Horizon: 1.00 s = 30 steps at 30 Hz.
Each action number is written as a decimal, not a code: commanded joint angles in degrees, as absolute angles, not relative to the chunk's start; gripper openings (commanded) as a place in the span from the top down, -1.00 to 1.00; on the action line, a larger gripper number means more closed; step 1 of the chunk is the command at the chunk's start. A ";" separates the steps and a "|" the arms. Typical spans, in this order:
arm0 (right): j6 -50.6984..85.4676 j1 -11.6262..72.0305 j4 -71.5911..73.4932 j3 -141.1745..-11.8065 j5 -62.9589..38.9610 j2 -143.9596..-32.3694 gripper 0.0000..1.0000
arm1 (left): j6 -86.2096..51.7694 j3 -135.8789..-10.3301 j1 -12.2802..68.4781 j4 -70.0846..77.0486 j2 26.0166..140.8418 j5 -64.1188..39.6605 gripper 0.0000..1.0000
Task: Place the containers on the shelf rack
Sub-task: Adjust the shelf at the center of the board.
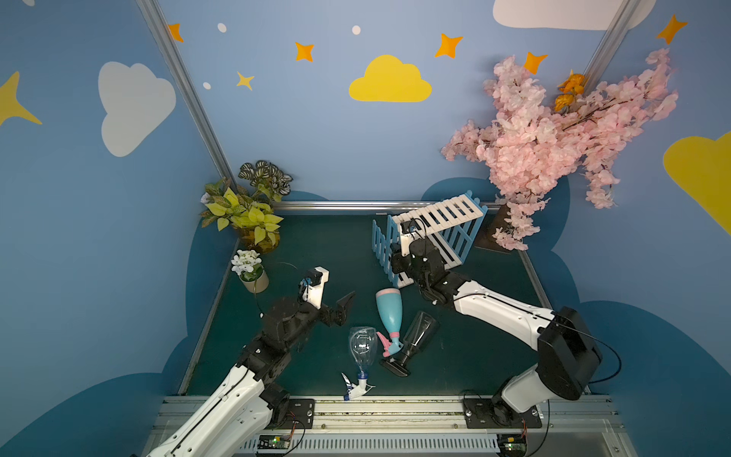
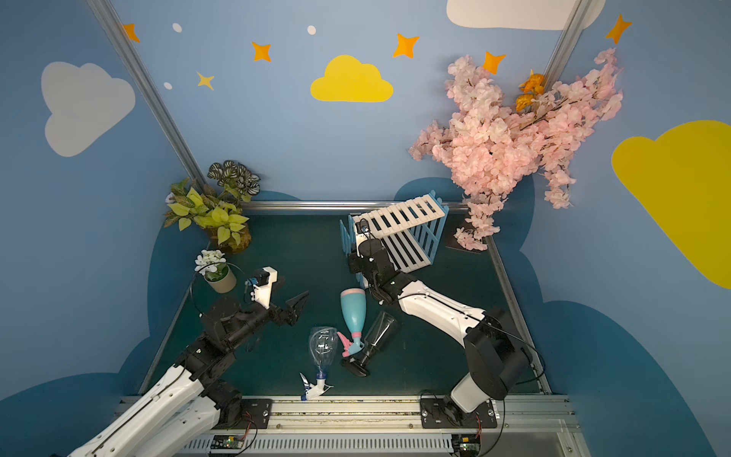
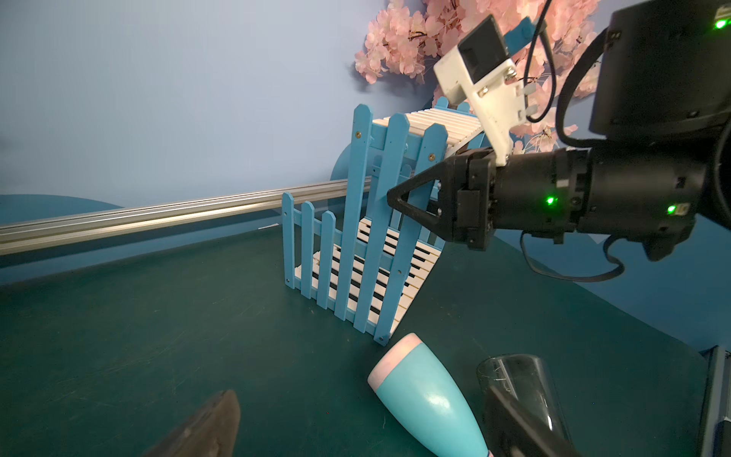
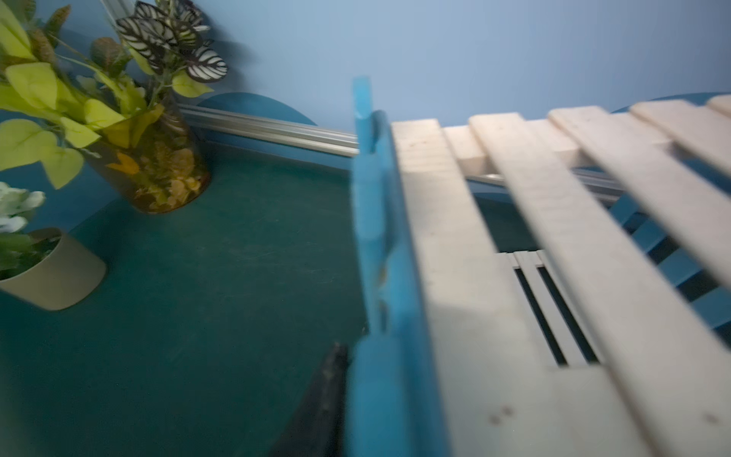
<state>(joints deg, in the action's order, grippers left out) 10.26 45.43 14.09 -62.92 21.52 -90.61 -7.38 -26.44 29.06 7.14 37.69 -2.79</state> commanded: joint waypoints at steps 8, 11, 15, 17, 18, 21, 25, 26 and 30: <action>5.99 54.49 22.35 -70.79 37.56 -96.72 1.00 | -8.49 -25.42 29.27 5.95 36.51 -1.93 -1.00; 5.60 57.18 24.53 -74.44 41.54 -101.04 1.00 | -8.88 -25.47 29.31 5.35 35.96 -1.40 -1.00; 6.36 60.61 24.63 -80.50 47.21 -106.49 1.00 | -9.40 -25.50 29.29 4.06 35.23 -0.07 -1.00; 6.69 61.91 24.57 -83.40 49.41 -109.05 1.00 | -9.77 -25.55 29.32 3.10 34.59 0.62 -1.00; 7.03 62.33 24.06 -84.67 50.29 -110.01 1.00 | -9.93 -25.51 29.27 2.69 34.22 0.89 -1.00; 11.93 63.15 23.12 -86.51 53.05 -111.30 1.00 | -10.48 -25.49 29.30 1.21 32.98 1.91 -1.00; 17.53 64.14 19.56 -90.21 55.72 -112.15 1.00 | -11.19 -25.60 29.36 -0.35 31.19 2.91 -1.00; 17.64 64.48 18.95 -91.21 56.19 -112.69 1.00 | -11.19 -25.63 29.29 -0.76 30.85 3.17 -1.00; 16.91 64.93 17.90 -92.48 56.14 -114.11 0.84 | -11.36 -25.97 29.34 -2.20 30.00 3.91 -1.00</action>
<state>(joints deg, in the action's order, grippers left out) 15.51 64.03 15.55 -90.00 52.80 -114.15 -10.81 -25.67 29.06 -0.12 30.63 2.63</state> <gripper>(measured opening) 0.100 0.999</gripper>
